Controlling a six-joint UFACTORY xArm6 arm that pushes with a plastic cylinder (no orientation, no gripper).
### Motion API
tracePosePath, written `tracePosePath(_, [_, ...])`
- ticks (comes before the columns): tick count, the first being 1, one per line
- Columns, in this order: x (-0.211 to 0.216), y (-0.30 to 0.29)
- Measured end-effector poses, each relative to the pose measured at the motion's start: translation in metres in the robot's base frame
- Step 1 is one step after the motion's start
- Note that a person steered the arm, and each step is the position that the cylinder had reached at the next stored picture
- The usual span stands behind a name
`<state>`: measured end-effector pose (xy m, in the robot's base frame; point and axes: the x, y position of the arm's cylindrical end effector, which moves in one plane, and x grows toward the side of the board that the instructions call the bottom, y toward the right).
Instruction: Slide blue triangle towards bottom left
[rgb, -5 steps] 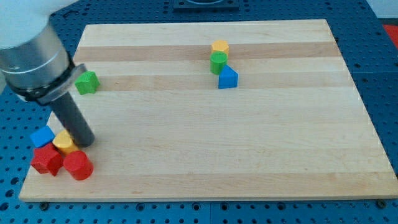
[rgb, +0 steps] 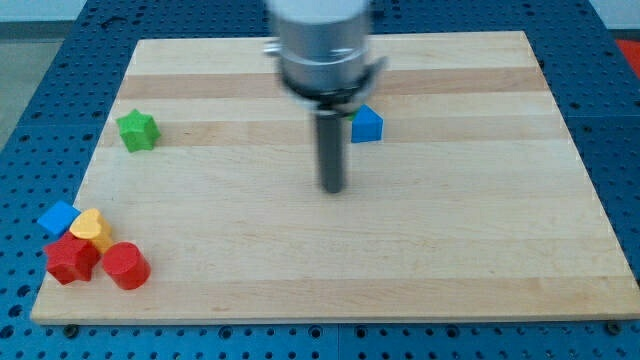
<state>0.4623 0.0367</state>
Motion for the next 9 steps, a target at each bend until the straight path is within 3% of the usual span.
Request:
tracePosePath(1, [-0.041,0.092])
tracePosePath(2, [-0.085,0.128])
tracePosePath(3, [-0.102,0.119])
tracePosePath(6, [-0.064,-0.032])
tracePosePath(9, [-0.005,-0.135])
